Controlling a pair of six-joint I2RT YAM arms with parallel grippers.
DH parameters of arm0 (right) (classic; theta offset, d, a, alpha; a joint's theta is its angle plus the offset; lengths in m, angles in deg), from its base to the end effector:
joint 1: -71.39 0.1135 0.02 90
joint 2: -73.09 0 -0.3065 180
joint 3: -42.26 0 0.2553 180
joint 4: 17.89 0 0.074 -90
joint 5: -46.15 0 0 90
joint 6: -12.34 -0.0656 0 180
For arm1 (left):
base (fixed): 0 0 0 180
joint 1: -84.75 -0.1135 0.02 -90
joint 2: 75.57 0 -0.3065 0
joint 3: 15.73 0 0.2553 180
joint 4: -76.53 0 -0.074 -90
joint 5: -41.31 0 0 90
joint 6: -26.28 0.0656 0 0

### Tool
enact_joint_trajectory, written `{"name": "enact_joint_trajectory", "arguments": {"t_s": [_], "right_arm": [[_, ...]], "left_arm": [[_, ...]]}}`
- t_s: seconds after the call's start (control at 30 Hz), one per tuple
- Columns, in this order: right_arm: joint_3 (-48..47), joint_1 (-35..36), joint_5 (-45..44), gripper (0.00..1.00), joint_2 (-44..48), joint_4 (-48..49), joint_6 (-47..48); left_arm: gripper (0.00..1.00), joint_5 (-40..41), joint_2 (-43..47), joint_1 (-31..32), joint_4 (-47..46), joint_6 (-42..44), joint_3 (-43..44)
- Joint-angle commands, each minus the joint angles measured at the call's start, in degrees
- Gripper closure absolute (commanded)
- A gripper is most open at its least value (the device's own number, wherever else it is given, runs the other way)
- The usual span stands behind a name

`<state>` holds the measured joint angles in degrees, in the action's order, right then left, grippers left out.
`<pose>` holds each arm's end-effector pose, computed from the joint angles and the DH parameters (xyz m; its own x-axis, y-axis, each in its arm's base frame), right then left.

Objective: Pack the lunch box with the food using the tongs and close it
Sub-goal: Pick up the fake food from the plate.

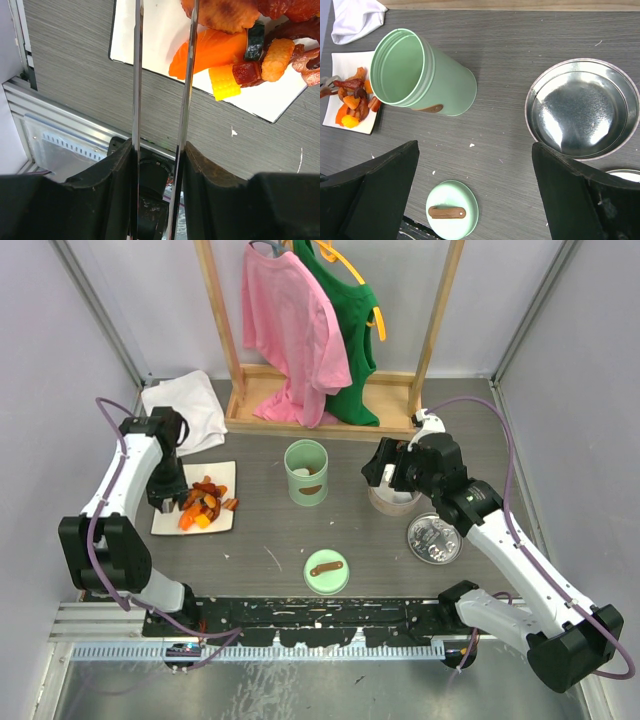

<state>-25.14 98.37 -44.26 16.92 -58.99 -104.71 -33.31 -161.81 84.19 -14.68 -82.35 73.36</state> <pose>0.1970 0.0998 0.3483 -0.5991 0.2053 -0.7739 -0.1973 0.8989 0.3912 0.2644 0.0200 0.2951 -0.9362 -0.3172 -0.1516 -0.3454 0.9103 0.2281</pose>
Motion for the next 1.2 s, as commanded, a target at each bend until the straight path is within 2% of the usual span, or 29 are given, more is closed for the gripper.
{"name": "enact_joint_trajectory", "arguments": {"t_s": [0.0,0.27,0.5,0.83,1.17], "right_arm": [[-2.21,-0.16,-1.0,0.0,0.87,1.62,0.68],[-2.54,-0.26,-1.73,0.0,1.4,1.08,1.12],[-2.54,-0.25,-1.54,0.0,1.59,1.04,0.52],[-2.58,-0.26,-1.18,0.0,2.02,1.02,-0.32],[-2.82,-0.26,-0.59,0.0,1.94,1.02,-0.85]], "left_arm": [[0.6,0.44,0.03,-0.41,-1.01,-0.35,-0.44],[0.7,0.73,0.2,-0.41,-1.43,-0.53,-0.86],[0.75,2.42,5.01,-0.41,-1.53,-2.46,0.35],[0.78,-0.25,10.6,-0.43,-1.42,-2.84,2.49],[0.77,-3.51,15.17,-0.46,-0.53,-2.81,4.45]]}}
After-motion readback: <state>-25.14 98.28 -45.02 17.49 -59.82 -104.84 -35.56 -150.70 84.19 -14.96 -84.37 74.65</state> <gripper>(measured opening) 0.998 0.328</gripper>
